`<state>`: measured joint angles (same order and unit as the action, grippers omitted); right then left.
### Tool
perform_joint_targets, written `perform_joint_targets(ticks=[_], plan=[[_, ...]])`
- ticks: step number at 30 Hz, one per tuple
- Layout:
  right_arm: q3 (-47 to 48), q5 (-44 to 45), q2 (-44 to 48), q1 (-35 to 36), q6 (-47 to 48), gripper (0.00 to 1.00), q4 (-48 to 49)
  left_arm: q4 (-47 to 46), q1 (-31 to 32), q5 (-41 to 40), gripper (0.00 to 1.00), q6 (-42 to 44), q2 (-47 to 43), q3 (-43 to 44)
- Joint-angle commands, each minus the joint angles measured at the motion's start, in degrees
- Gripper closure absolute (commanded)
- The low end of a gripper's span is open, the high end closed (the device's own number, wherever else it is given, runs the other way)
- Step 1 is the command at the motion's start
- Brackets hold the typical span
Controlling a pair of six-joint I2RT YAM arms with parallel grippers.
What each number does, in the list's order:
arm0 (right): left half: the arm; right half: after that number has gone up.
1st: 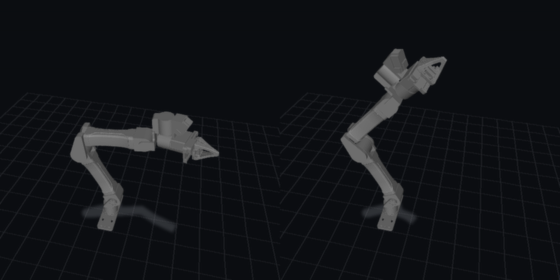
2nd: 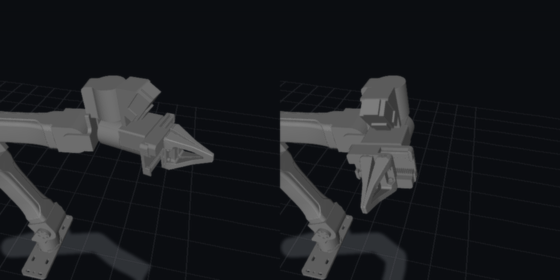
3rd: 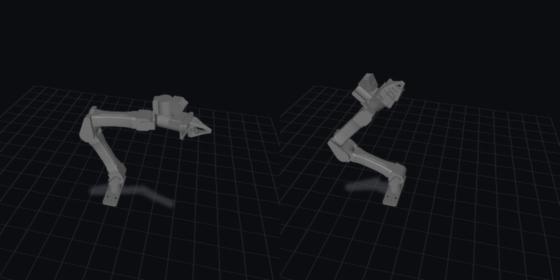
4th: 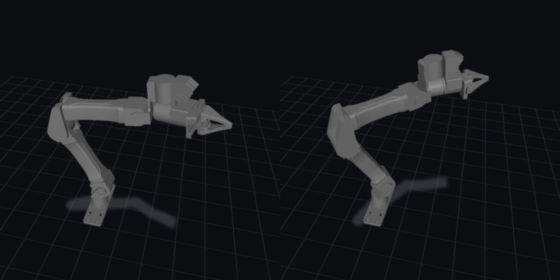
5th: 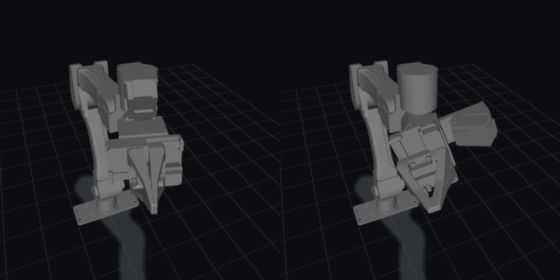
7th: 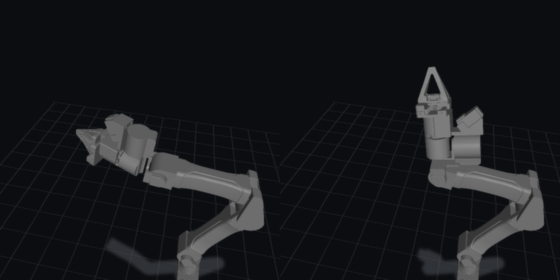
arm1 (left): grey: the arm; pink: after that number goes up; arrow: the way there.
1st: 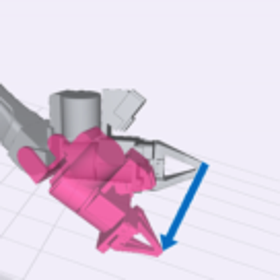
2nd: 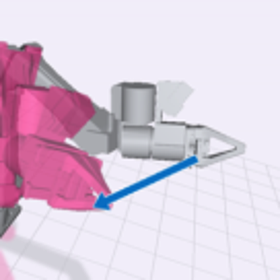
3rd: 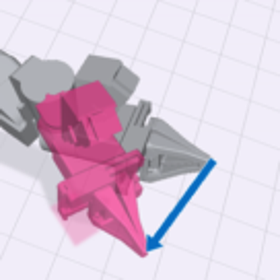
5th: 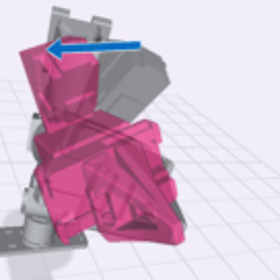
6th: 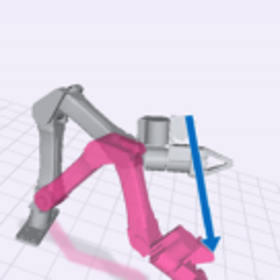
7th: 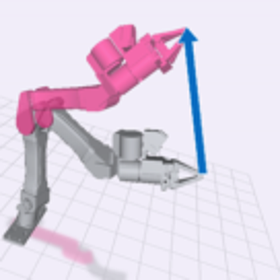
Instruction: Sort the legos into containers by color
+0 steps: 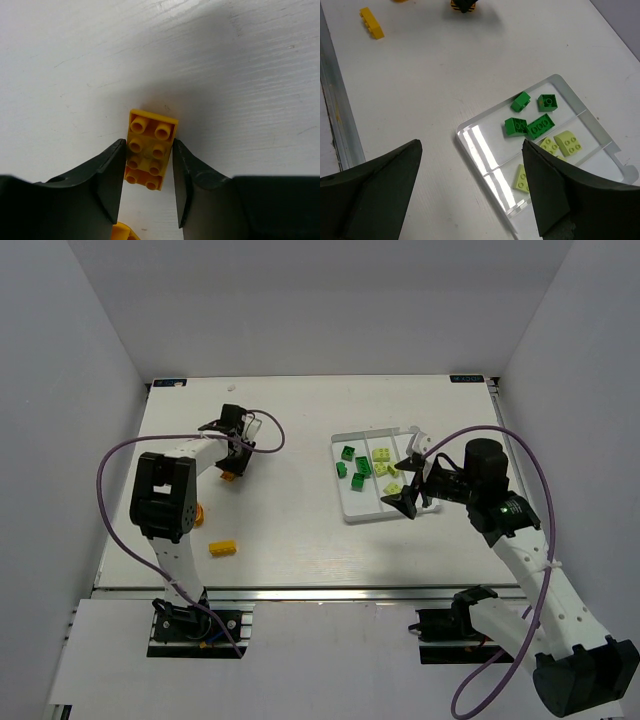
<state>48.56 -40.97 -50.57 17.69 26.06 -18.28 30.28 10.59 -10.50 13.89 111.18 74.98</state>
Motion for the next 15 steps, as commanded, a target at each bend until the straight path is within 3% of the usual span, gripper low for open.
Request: perform_joint_targets(ticks=[1,7,10,12,13,14,15], plan=[[-0.6,0.4,1.2,-0.1,0.7,0.14,1.7,1.1,-0.3,0.9,0.51,-0.4,-0.5,1.9],[-1.1,1.2,1.3,-0.2,0.1,0.14,2.6,1.1,-0.3,6.7,0.70,-3.2,-3.3,4.6],[-1.8,4.9,1.3,-0.3,-2.0,0.15,5.0,-1.9,1.3,16.4,0.76,-6.6,-8.1,6.1],[-2.5,8.5,1.3,-0.2,-6.7,0.17,7.3,-4.0,1.8,27.2,0.81,-11.7,-11.4,7.0],[-2.5,10.5,1.2,-0.2,-8.2,0.22,8.2,-6.8,2.7,30.6,0.82,-13.2,-12.4,7.0],[-2.4,15.2,0.9,-0.3,-9.9,0.45,9.8,-8.4,3.4,33.8,0.83,-15.8,-13.1,6.8],[-2.4,17.5,0.6,-0.5,-11.5,0.62,10.5,-9.9,4.2,39.3,0.84,-19.5,-13.5,6.7]])
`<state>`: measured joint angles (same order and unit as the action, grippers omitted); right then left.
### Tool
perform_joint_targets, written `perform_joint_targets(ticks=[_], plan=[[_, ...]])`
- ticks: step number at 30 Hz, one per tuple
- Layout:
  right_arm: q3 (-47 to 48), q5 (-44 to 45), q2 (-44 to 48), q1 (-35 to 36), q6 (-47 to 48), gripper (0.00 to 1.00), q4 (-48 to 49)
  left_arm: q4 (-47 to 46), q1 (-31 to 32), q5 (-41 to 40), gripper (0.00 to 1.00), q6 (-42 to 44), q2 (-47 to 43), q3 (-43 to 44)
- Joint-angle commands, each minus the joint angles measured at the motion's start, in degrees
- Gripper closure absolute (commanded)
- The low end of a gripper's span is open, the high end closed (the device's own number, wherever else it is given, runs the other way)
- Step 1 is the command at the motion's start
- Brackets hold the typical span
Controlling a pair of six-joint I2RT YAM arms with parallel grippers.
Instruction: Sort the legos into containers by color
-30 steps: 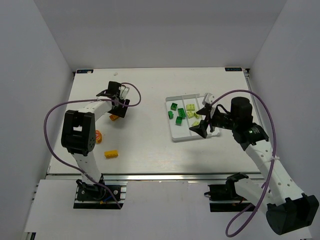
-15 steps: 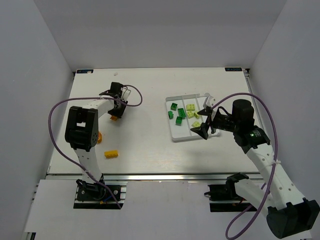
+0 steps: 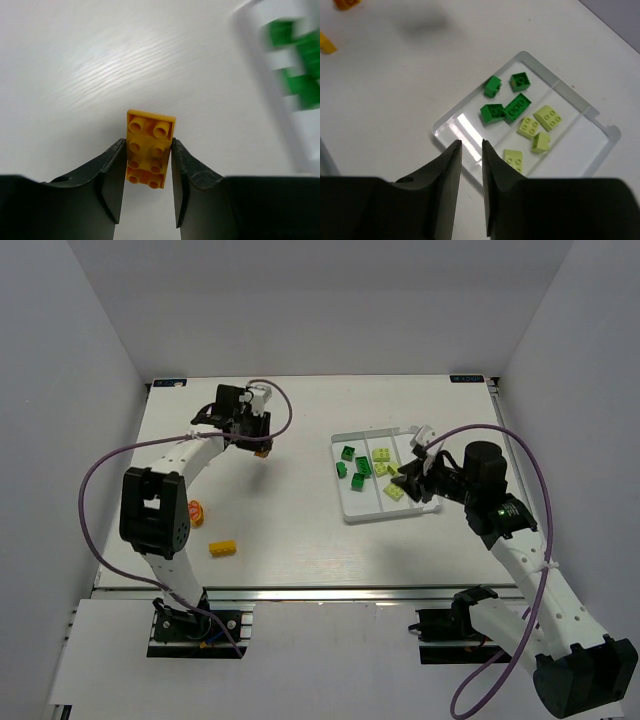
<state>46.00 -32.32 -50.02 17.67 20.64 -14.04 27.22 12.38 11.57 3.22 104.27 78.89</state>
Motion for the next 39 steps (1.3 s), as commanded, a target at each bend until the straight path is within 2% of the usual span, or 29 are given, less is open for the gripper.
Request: perform_joint_targets(ticks=[1,2,6,11,17,22,26,27,30,34,39], plan=[[0.3,12.5,0.0,-0.5,-8.1,0.76,6.6,-9.2,4.4,19.3,0.85,-10.4,-6.6,2.8],[0.2,13.8,0.0,-0.6,-8.6,1.00,7.4,-10.4,5.5,21.5,0.85,-11.9,-6.4,2.8],[-1.1,17.4,1.8,-1.1,-11.4,1.00,9.9,-21.3,12.3,27.0,0.87,-21.2,-3.5,1.6],[-2.1,19.2,2.4,-2.3,-12.0,1.00,11.4,-33.4,21.3,27.6,0.91,-32.1,5.8,5.7],[-2.5,17.2,1.8,-3.0,-12.3,1.00,11.7,-42.8,27.8,22.0,0.91,-39.4,19.1,18.2],[-2.7,17.1,1.4,-3.3,-11.9,1.00,11.6,-44.5,30.3,15.8,0.88,-43.9,29.3,29.4],[-2.8,17.2,1.4,-3.4,-11.9,1.00,11.8,-41.4,31.8,9.5,0.76,-45.8,36.1,38.2],[-2.8,17.0,1.3,-3.3,-11.9,1.00,11.8,-40.5,32.4,8.7,0.68,-45.8,38.2,40.7],[-2.8,16.8,1.7,-3.3,-11.9,1.00,11.7,-37.2,33.0,5.7,0.55,-45.8,41.1,45.2],[-2.9,16.8,2.2,-3.3,-11.9,1.00,11.9,-35.1,33.0,3.7,0.46,-45.4,42.1,46.2],[-2.9,16.8,2.5,-3.5,-11.9,1.00,11.9,-33.2,33.0,3.0,0.41,-44.9,41.7,46.1]])
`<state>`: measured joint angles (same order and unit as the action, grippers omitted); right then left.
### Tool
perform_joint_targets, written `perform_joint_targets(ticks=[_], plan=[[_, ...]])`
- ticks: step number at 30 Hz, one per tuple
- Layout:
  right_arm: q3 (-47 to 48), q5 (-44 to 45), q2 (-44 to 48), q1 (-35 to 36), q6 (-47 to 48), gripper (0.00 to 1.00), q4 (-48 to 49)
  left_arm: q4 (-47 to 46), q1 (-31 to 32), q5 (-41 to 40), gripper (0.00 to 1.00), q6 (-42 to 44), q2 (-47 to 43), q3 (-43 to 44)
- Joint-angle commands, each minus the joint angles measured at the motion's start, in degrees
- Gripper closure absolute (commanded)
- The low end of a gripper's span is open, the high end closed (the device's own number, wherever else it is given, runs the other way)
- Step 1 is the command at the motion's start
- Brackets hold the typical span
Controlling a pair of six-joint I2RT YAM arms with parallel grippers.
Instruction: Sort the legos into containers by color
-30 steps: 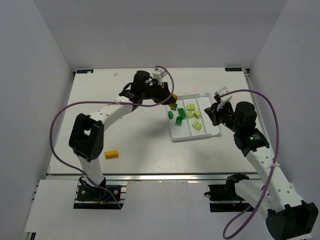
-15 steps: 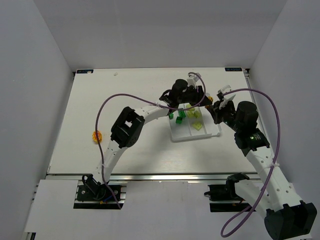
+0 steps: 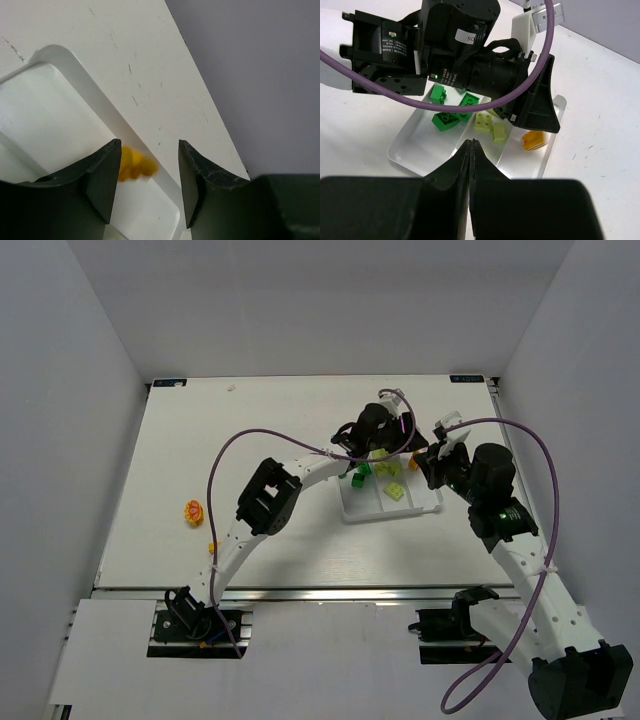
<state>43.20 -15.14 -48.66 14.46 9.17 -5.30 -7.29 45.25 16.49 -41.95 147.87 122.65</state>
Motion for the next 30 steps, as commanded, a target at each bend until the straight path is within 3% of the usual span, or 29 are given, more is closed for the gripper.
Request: perform_joint_targets(ticks=[1,7,11,14,15,18,20,23,24,26,29,30], plan=[[-0.1,-0.4,1.2,-0.3,-0.5,1.00,3.2,1.5,0.1,-2.0,0.41,0.5,-2.0,2.4],[-0.3,-1.7,1.6,-1.1,-0.7,0.99,3.1,3.4,0.1,-3.0,0.40,2.0,-5.5,1.3],[-0.9,-6.8,2.3,-2.2,0.2,0.93,2.9,3.2,-1.7,-5.5,0.52,3.9,-14.2,-8.1],[-1.6,-15.7,3.7,-2.4,4.4,0.77,2.1,5.5,-2.4,-11.2,0.70,8.3,-24.4,-14.3],[-2.1,-18.3,3.9,-2.5,7.5,0.63,1.7,6.1,-2.9,-12.5,0.75,9.3,-30.0,-18.7],[-3.5,-28.3,4.7,-2.4,11.4,0.33,-0.1,10.1,-4.4,-17.8,0.77,13.3,-38.8,-28.2],[-3.8,-33.3,4.2,-2.4,16.6,0.27,-2.7,13.9,-5.9,-21.7,0.69,14.9,-48.0,-33.6],[-5.0,-43.4,2.5,-1.8,23.1,0.18,-5.9,19.7,-8.1,-28.2,0.40,15.9,-61.1,-45.0],[-5.1,-44.7,2.0,-1.4,24.2,0.15,-6.5,21.6,-8.6,-30.6,0.35,16.2,-64.4,-47.6],[-5.6,-45.9,0.6,-0.1,26.4,0.11,-6.6,27.4,-9.5,-35.4,0.24,17.0,-73.7,-54.4],[-4.7,-41.6,-2.2,4.8,26.1,0.11,-3.4,34.0,-10.7,-46.8,0.17,17.0,-87.4,-62.6],[-3.7,-40.2,-3.6,6.2,27.3,0.11,-3.4,35.2,-10.7,-46.8,0.14,16.8,-90.8,-64.4]])
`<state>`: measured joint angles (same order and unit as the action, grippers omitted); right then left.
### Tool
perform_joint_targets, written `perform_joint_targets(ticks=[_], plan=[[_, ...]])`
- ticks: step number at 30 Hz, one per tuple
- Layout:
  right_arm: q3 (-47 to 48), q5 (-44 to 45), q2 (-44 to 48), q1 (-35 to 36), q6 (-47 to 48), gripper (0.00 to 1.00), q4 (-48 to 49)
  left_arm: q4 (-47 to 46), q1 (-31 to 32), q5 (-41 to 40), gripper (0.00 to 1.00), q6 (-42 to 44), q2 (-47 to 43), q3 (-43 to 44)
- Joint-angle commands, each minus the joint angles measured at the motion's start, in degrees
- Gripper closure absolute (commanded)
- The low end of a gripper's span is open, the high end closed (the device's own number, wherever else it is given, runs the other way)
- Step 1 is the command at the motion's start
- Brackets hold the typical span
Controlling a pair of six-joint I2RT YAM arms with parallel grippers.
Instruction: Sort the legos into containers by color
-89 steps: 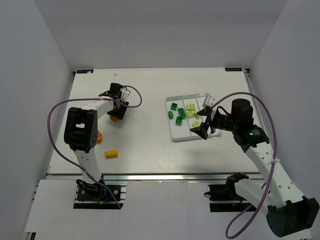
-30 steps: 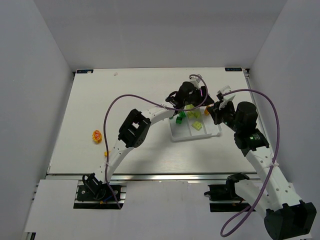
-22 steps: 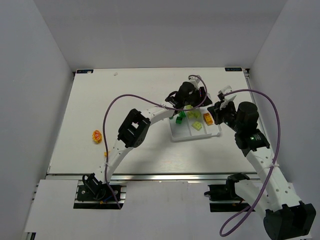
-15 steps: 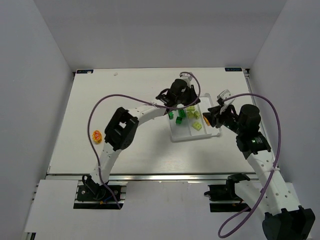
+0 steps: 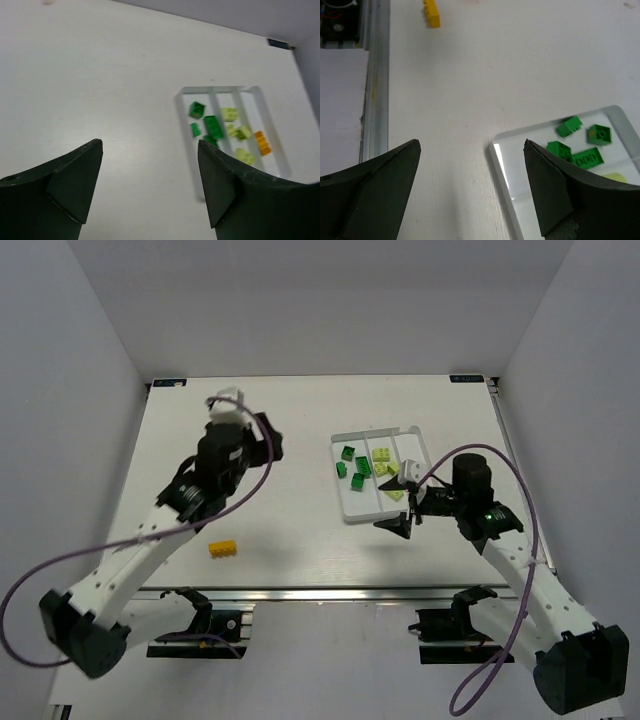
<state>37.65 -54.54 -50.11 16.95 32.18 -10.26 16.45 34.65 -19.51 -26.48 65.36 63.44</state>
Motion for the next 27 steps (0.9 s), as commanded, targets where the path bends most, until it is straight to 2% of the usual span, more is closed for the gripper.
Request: perform_joint_targets(ticks=[1,2,4,6,8,12,17,22,27], plan=[[3.3,1.0,-6.3,5.0,5.5,0.11,-0.2,12.8,-0.1,-14.6,0.14,0.6,-11.6,-7.0],[6.7,4.3,-8.4,9.8,6.5,0.11,-1.1,15.1,-0.1,-16.3,0.13,0.0,-14.8,-10.4],[10.5,7.8,-16.2,13.4,10.2,0.11,-3.8,17.1,-0.1,-20.3,0.12,-2.1,-24.0,-13.7],[15.1,13.8,-23.8,21.2,11.8,0.11,-3.7,17.2,-0.1,-22.2,0.11,-2.8,-32.0,-18.9],[18.1,18.8,-29.0,26.6,13.0,0.11,-2.8,17.8,-0.1,-25.7,0.10,-3.2,-35.9,-21.5],[28.5,25.1,-43.6,37.0,15.1,0.11,-2.4,20.9,1.1,-31.2,0.08,-5.6,-42.1,-20.6],[41.6,28.1,-59.0,42.7,12.9,0.12,-4.3,21.1,1.1,-31.7,0.08,-6.1,-45.9,-20.6],[55.4,27.6,-68.9,46.4,7.3,0.12,-6.1,20.3,0.6,-31.5,0.08,-6.0,-50.0,-21.2],[63.5,28.6,-76.9,48.2,3.7,0.12,-6.5,19.3,0.6,-30.6,0.08,-5.6,-53.7,-21.9]])
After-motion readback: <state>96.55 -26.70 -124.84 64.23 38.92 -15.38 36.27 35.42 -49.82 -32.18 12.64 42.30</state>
